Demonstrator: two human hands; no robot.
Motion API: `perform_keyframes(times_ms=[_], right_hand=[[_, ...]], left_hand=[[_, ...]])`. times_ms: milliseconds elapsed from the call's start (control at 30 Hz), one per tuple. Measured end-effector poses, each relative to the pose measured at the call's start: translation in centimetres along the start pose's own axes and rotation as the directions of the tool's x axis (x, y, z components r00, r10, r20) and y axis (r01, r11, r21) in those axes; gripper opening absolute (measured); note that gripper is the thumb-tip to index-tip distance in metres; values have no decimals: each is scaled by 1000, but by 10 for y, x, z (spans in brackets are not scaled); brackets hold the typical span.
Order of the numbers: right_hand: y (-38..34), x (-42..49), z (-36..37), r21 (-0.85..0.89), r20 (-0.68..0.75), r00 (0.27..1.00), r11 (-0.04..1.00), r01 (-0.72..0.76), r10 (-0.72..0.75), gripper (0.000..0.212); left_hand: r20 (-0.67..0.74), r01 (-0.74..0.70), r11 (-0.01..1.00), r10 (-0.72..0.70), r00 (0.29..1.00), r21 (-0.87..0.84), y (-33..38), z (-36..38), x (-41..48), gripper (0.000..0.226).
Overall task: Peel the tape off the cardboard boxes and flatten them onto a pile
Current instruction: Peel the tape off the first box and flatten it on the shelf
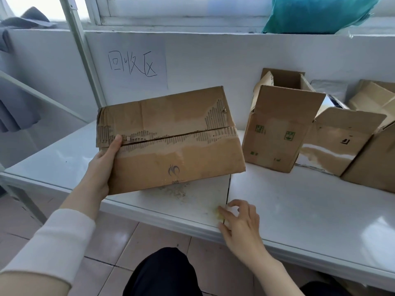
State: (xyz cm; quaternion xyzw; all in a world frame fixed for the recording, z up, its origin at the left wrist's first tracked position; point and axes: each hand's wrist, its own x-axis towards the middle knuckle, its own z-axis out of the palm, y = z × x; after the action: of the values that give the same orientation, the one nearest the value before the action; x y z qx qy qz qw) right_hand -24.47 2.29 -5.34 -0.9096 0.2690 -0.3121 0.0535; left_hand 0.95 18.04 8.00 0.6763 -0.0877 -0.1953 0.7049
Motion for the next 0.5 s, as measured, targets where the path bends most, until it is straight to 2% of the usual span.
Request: perform_keyframes(times_ms=[100,167,333,400,500], right_hand=[[7,7,-8,72,-35,999,997,-12,14,22],[9,12,-13,100,-43,997,994,-53,58,34],[-5,11,-15,38,92,983,986,-164,160,53],[-8,9,-15,108,157,962,965,-240,222,57],[-8,4,-18,213,169,927,906,-365,334,58]], left_hand=[[-10,-10,1000,10,1000,-14,-1,2,0,54],[-7,-13,1000,13,1000,-18,-1,3,0,54],[13,-15,999,15,1000,-34,-6,3,2,65],[13,-22,999,22,1000,-41,-8,3,1,65],[6,-28,999,29,1000,-36,-8,5,0,66]])
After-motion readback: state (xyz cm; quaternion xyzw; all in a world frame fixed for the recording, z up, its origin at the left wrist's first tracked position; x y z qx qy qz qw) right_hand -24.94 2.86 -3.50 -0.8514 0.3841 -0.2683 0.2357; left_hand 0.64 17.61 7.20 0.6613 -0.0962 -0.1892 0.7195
